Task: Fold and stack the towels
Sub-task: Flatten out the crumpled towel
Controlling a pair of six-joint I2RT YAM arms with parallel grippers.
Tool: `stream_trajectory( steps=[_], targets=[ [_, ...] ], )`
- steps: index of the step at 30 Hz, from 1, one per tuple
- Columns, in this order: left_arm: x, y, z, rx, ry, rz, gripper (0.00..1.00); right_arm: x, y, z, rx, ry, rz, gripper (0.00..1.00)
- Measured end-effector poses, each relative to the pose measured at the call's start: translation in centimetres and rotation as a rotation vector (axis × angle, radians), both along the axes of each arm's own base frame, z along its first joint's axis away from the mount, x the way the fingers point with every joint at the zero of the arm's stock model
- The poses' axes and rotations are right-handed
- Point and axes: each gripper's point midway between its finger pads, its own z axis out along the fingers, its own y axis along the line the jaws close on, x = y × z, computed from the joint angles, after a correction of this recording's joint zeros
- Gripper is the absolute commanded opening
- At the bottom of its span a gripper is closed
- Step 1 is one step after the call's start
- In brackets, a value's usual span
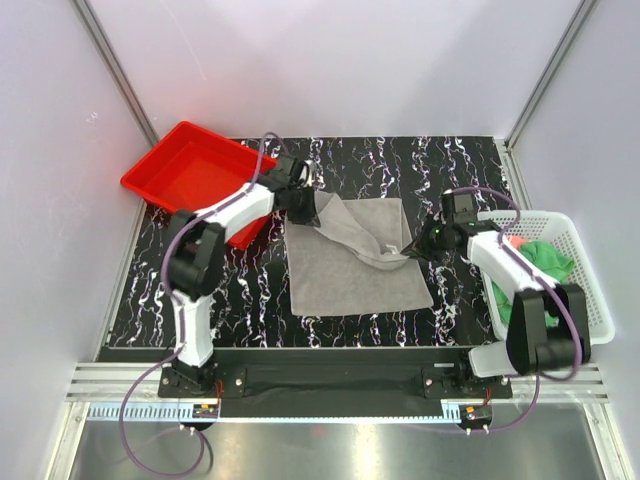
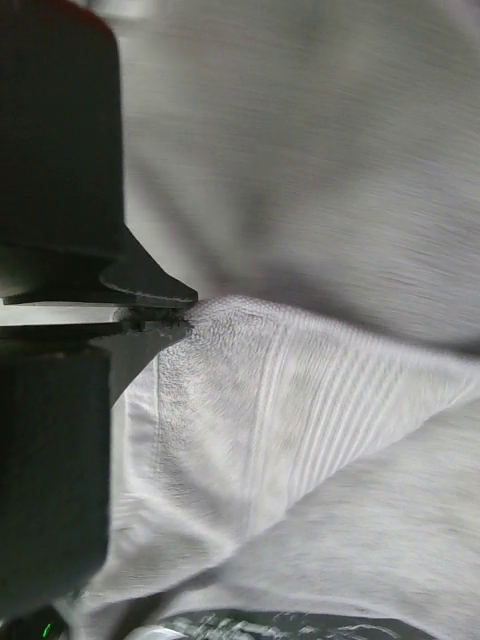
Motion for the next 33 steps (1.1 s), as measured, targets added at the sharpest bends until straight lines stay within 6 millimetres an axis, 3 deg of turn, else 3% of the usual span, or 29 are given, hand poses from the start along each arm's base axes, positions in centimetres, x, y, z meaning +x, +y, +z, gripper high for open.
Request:
stream_trajectory(
  steps=[3,6,9,10,13,16,18,20,26,29,31,33],
  targets=[
    [-3.0,1.9,3.7,0.027,0.017,0.075,0.0,-0.8,-1.1,2.2,-0.039,-0.037,-0.052,0.0],
    [-4.5,3.1,10.1,-0.005,-0.054,0.122,0.0,-0.4,-1.8,5.9,-0.043,-0.146,-0.106,0.0],
    [-3.5,2.7,17.7,-0.078,-0.166,0.143,0.0,1.4,-2.4,10.1,-0.054,-0.243,-0.158,0.0],
    [-2.6,2.5,20.6,-0.108,-0.223,0.151,0.0,2.8,-2.7,12.7,-0.064,-0.297,-0.182,0.0],
    [-1.4,2.3,28.1,-0.186,-0.36,0.174,0.0,5.0,-3.2,18.2,-0.068,-0.418,-0.221,0.0],
    [-2.2,2.6,31.8,-0.238,-0.419,0.186,0.0,5.4,-3.5,22.5,-0.059,-0.511,-0.244,0.01],
    [-3.7,3.2,31.5,-0.242,-0.399,0.194,0.0,4.2,-3.7,22.7,-0.058,-0.513,-0.244,0.01],
    [-5.3,3.7,29.7,-0.233,-0.36,0.201,0.0,2.3,-3.9,21.3,-0.062,-0.487,-0.24,0.0],
    [-12.0,4.6,18.9,-0.12,-0.132,0.198,0.0,-4.1,-4.0,12.5,-0.069,-0.269,-0.219,0.0],
    [-14.8,4.5,14.6,-0.057,-0.038,0.166,0.0,-5.9,-3.9,10.1,-0.061,-0.194,-0.221,0.0],
    [-14.8,4.4,14.6,-0.049,-0.041,0.158,0.0,-5.6,-3.9,10.7,-0.053,-0.209,-0.227,0.0],
    [-13.3,4.0,17.4,-0.055,-0.089,0.155,0.0,-4.4,-3.8,12.9,-0.05,-0.245,-0.233,0.0]
  ],
)
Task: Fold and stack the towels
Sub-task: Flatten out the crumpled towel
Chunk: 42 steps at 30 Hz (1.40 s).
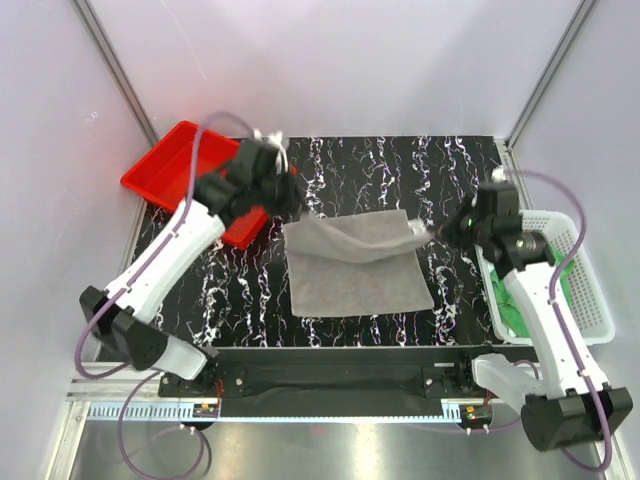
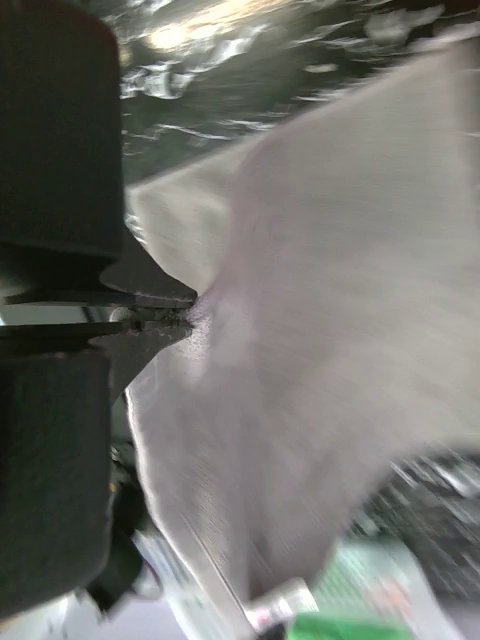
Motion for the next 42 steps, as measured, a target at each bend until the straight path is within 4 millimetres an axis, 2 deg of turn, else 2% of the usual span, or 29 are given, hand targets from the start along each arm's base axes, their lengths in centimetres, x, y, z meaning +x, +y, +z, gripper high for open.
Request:
stream_trajectory(
  steps=[1,2,4,5,6,8,10,12,13,18,21,22,25,30,33,35,37,39,42],
  targets=[
    [1.3,-0.5,2.5,-0.017,-0.054,0.0,0.0,1.2,0.1,2.0,-0.002,-0.039,-0.002,0.0],
    [3.0,-1.2,6.2,-0.036,-0.122,0.001,0.0,2.4,0.1,4.4,-0.007,-0.083,-0.004,0.0],
    [5.7,-2.4,13.8,-0.117,-0.303,0.007,0.0,4.9,0.2,10.5,-0.011,-0.221,0.001,0.0],
    [6.3,-2.5,17.6,-0.157,-0.385,0.014,0.0,5.5,0.2,13.6,-0.016,-0.291,0.007,0.0],
    [6.3,-2.4,21.2,-0.2,-0.466,0.019,0.0,5.8,0.3,16.8,-0.018,-0.372,0.017,0.0],
    [4.5,-1.5,26.4,-0.278,-0.584,0.008,0.0,4.9,0.4,21.8,-0.017,-0.508,0.05,0.0],
    [1.6,-0.8,28.8,-0.347,-0.645,-0.037,0.0,2.3,1.1,26.2,0.006,-0.648,0.12,0.0],
    [-2.4,0.2,30.1,-0.419,-0.679,-0.083,0.0,-1.1,1.8,28.9,0.039,-0.752,0.184,0.0],
    [-4.0,0.4,30.6,-0.448,-0.696,-0.104,0.0,-3.4,1.9,30.4,0.055,-0.818,0.212,0.0],
    [-13.0,1.9,35.3,-0.642,-0.81,-0.246,0.0,-14.3,1.1,35.3,0.097,-1.111,0.251,0.0],
    [-16.9,2.7,38.2,-0.771,-0.856,-0.328,0.0,-21.2,0.6,38.6,0.121,-1.31,0.28,0.0],
    [-18.1,2.8,38.9,-0.811,-0.861,-0.365,0.0,-23.0,0.6,39.7,0.123,-1.362,0.292,0.0],
    [-19.8,2.7,40.2,-0.886,-0.857,-0.426,0.0,-26.0,0.9,41.9,0.122,-1.46,0.309,0.0],
    [-19.7,2.1,42.7,-0.929,-0.857,-0.44,0.0,-26.9,0.8,44.2,0.121,-1.504,0.278,0.0],
    [-19.3,1.8,45.0,-0.946,-0.895,-0.438,0.0,-26.6,0.7,45.8,0.112,-1.528,0.256,0.0],
    [-18.7,1.6,45.8,-0.939,-0.926,-0.424,0.0,-25.6,0.4,46.6,0.104,-1.529,0.232,0.0],
    [-17.5,1.6,45.9,-0.91,-0.951,-0.379,0.0,-23.8,0.0,47.0,0.083,-1.516,0.197,0.0],
    [-15.3,1.3,45.2,-0.845,-0.972,-0.313,0.0,-20.7,-0.7,47.0,0.044,-1.481,0.15,0.0],
    [-10.7,0.8,43.9,-0.736,-0.99,-0.196,0.0,-14.1,-1.6,46.2,-0.022,-1.393,0.085,0.0]
  ],
)
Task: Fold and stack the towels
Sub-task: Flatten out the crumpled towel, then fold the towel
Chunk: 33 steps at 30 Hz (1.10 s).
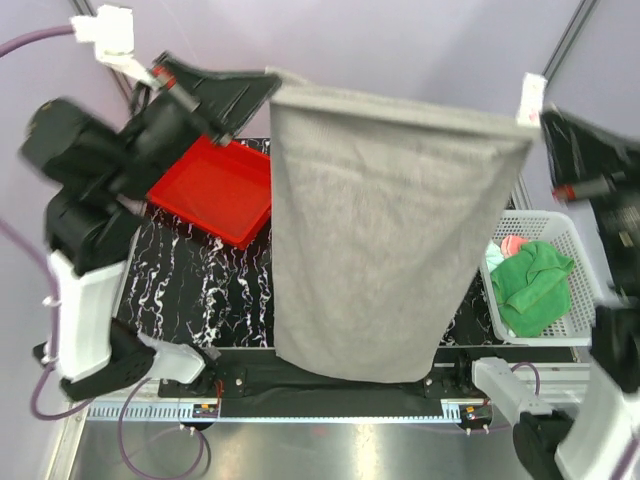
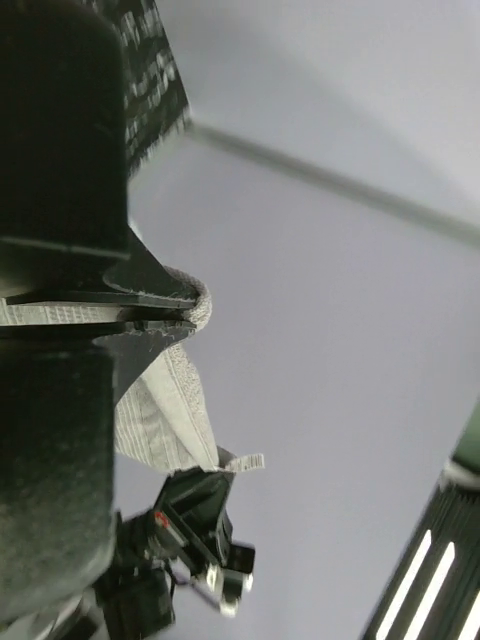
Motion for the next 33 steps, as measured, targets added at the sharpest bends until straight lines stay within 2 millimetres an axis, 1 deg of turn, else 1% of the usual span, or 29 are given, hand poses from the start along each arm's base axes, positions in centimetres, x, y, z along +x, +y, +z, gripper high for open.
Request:
stream_trajectory(
  steps=[2,4,5,6,7,8,9,11,12,14,15,16,18,21,23,25,27,30,31,33],
  targets=[
    [4.6,-0.3,-1.5,0.034,0.04,0.097,0.0,5.4,-0.4,-1.5,-0.012,0.08,-0.048,0.0],
    [10.3,-0.6,-3.7,0.07,0.094,0.185,0.0,11.8,-0.8,-3.8,-0.027,0.171,-0.091,0.0],
    [12.2,-0.7,-4.3,0.078,0.106,0.209,0.0,15.0,-0.9,-5.3,-0.039,0.22,-0.109,0.0],
    [15.8,-1.0,-5.9,0.098,0.138,0.246,0.0,18.3,-1.1,-7.0,-0.049,0.273,-0.13,0.0],
    [18.9,-1.6,-7.7,0.113,0.171,0.26,0.0,21.0,-1.3,-8.3,-0.06,0.308,-0.149,0.0],
    [21.3,-1.7,-9.0,0.121,0.195,0.276,0.0,24.1,-1.4,-10.1,-0.073,0.352,-0.167,0.0],
    [24.8,-2.0,-11.2,0.129,0.234,0.291,0.0,27.2,-1.5,-12.1,-0.088,0.399,-0.179,0.0],
    [30.6,-2.0,-15.6,0.144,0.303,0.323,0.0,32.8,-1.6,-16.5,-0.125,0.491,-0.199,0.0],
    [33.1,-2.0,-18.2,0.153,0.343,0.333,0.0,34.6,-1.7,-18.2,-0.139,0.523,-0.203,0.0],
    [36.8,-1.8,-21.9,0.151,0.392,0.335,0.0,38.1,-1.8,-21.4,-0.167,0.577,-0.209,0.0],
    [38.4,-2.0,-23.9,0.151,0.42,0.327,0.0,39.7,-2.0,-22.7,-0.179,0.597,-0.212,0.0],
    [39.7,-2.2,-25.5,0.148,0.437,0.315,0.0,40.9,-2.1,-23.8,-0.189,0.609,-0.216,0.0],
    [41.5,-2.6,-28.5,0.152,0.466,0.287,0.0,42.8,-2.3,-26.0,-0.21,0.635,-0.216,0.0],
    [42.8,-3.4,-31.4,0.165,0.484,0.249,0.0,44.1,-2.7,-27.9,-0.23,0.65,-0.213,0.0],
    [42.8,-3.8,-32.9,0.177,0.493,0.222,0.0,44.3,-3.3,-28.5,-0.231,0.651,-0.215,0.0],
    [42.6,-4.3,-33.9,0.192,0.489,0.197,0.0,44.5,-4.0,-29.1,-0.228,0.645,-0.216,0.0],
    [42.3,-4.8,-35.5,0.222,0.496,0.173,0.0,44.6,-4.4,-30.6,-0.223,0.666,-0.216,0.0],
    [41.5,-5.0,-39.3,0.291,0.551,0.149,0.0,43.6,-4.5,-34.9,-0.214,0.763,-0.204,0.0],
    [40.9,-4.8,-40.8,0.32,0.585,0.141,0.0,42.8,-4.4,-36.9,-0.206,0.819,-0.197,0.01],
    [39.5,-4.5,-43.5,0.373,0.646,0.127,0.0,41.2,-4.2,-40.3,-0.191,0.919,-0.184,0.02]
  ],
)
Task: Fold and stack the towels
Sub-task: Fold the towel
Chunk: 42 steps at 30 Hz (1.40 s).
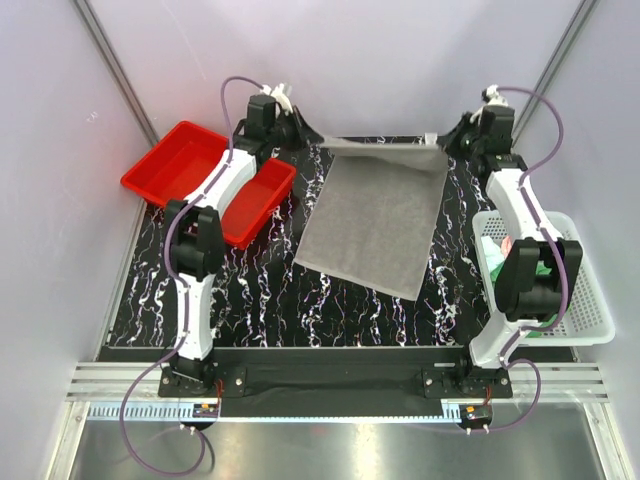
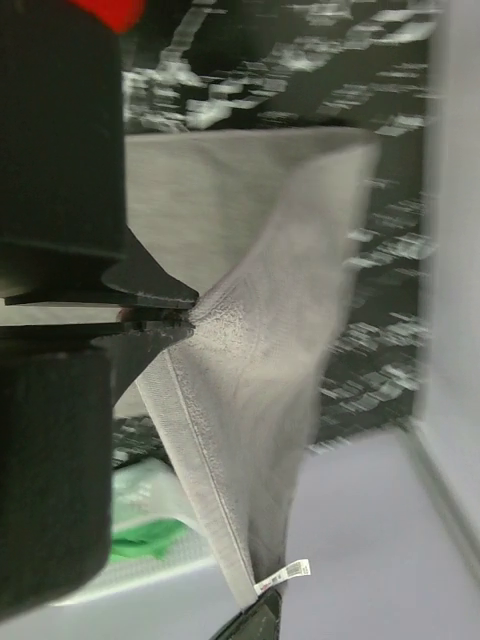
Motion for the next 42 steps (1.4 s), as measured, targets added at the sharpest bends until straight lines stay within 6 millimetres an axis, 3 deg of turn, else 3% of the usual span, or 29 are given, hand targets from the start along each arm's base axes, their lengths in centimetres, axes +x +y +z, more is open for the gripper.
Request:
stream_trajectory(
  steps=[4,5,9,15,20,21,23,28,36,39,42],
  targets=[
    [-4.5,0.8,-4.8,0.097,0.154,-0.056,0.0,-4.7,0.5,-6.1,0.045,0.222,-0.019,0.04],
    [-5.1,0.7,-5.2,0.109,0.171,-0.067,0.0,-5.9,0.5,-7.2,0.052,0.273,-0.024,0.03],
    [-9.5,1.3,-7.6,0.188,0.252,-0.113,0.0,-10.0,1.3,-10.3,0.094,0.403,-0.016,0.04],
    [-16.1,2.5,-10.4,0.316,0.35,-0.145,0.0,-18.2,3.0,-15.4,0.169,0.568,0.033,0.05],
    [-20.1,3.6,-13.3,0.38,0.427,-0.159,0.0,-23.1,4.3,-18.8,0.233,0.675,0.046,0.06],
    [-21.0,3.9,-14.2,0.395,0.452,-0.161,0.0,-24.1,4.6,-19.6,0.247,0.702,0.047,0.1],
    [-22.5,4.3,-16.1,0.427,0.499,-0.163,0.0,-25.4,5.0,-20.6,0.266,0.743,0.042,0.14],
    [-25.5,5.5,-19.5,0.522,0.588,-0.15,0.0,-27.5,5.0,-22.2,0.283,0.803,0.023,0.39],
    [-25.6,7.1,-20.8,0.588,0.614,-0.07,0.0,-28.0,5.0,-21.5,0.294,0.798,0.014,0.43],
    [-26.7,7.7,-22.2,0.595,0.657,-0.042,0.0,-28.1,5.1,-21.7,0.288,0.808,0.013,0.43],
    [-27.7,7.9,-22.2,0.564,0.66,-0.016,0.0,-27.9,5.1,-22.7,0.273,0.845,0.0,0.43]
  ],
)
